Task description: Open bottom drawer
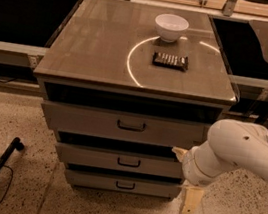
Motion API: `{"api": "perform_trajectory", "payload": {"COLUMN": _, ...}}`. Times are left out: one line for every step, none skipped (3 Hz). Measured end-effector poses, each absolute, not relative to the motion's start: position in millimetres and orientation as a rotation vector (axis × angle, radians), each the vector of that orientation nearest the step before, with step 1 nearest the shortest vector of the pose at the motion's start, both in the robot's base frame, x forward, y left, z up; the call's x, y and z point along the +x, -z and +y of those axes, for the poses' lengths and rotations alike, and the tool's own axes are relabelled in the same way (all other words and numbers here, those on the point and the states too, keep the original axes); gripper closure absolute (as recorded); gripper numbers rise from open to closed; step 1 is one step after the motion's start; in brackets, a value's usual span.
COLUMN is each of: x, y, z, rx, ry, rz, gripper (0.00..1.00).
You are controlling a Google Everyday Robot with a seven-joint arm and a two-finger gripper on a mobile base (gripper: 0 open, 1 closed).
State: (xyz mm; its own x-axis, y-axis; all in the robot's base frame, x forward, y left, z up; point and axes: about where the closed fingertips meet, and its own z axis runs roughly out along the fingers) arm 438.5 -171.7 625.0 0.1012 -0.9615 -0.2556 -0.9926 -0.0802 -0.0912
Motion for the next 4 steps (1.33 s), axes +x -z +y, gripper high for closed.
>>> {"api": "perform_trajectory", "payload": {"x": 441.7, "y": -583.4, "z": -164.8, "rx": -2.121, "ry": -0.236, "rz": 1.906, "gripper": 0.0}}
{"api": "perform_trajectory", "payload": {"x": 441.7, "y": -583.4, "z": -164.8, "rx": -2.121, "ry": -0.236, "rz": 1.906, "gripper": 0.0}}
{"api": "perform_trajectory", "payload": {"x": 444.1, "y": -569.0, "z": -162.3, "rx": -2.129, "ry": -0.207, "rz": 1.895, "gripper": 0.0}}
{"api": "perform_trajectory", "payload": {"x": 449.5, "y": -531.4, "z": -159.7, "rx": -2.142, "ry": -0.187, "rz": 1.866, "gripper": 0.0}}
